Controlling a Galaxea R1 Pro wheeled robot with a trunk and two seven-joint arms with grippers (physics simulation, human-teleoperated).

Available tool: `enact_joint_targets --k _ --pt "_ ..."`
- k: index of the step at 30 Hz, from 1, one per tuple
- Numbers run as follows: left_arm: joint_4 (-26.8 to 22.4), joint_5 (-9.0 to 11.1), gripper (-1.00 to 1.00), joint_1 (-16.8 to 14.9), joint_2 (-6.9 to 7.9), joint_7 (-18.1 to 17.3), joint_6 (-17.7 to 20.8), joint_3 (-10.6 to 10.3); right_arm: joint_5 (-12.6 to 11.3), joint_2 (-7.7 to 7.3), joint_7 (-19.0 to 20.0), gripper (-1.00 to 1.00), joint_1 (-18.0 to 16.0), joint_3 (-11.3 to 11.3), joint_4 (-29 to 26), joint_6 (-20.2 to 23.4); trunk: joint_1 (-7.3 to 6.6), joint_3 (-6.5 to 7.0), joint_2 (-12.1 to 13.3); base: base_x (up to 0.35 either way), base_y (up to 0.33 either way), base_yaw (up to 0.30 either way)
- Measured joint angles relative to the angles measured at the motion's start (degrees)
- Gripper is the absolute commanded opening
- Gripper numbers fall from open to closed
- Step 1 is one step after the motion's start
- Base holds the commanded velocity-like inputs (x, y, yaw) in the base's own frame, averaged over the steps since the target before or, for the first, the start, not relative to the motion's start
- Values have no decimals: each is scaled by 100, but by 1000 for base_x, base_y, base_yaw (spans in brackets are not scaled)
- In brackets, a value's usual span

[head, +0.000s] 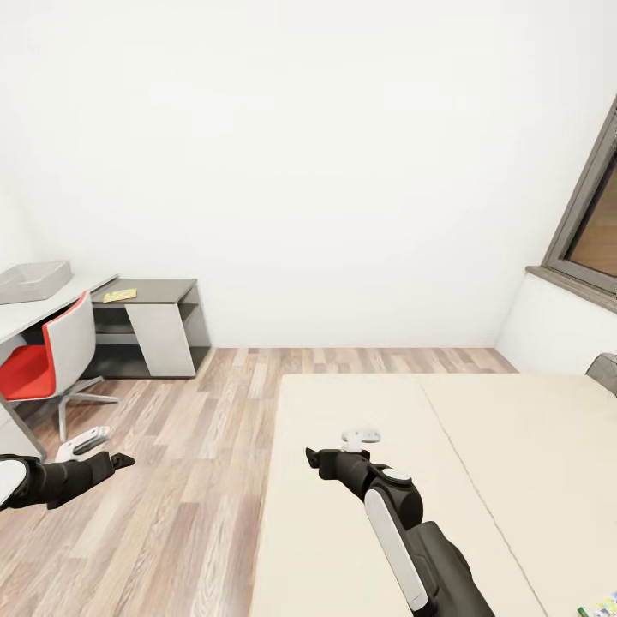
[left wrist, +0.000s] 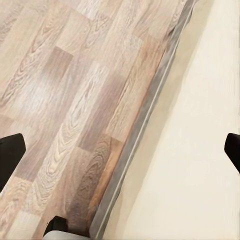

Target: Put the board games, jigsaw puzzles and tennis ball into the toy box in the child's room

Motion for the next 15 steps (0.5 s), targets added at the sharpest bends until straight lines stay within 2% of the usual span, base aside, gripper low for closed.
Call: enact_joint_targets --k 15 --pt "0 0 100 0 0 1 0 0 0 0 2 100 0 0 0 1 0 0 0 0 -296 0"
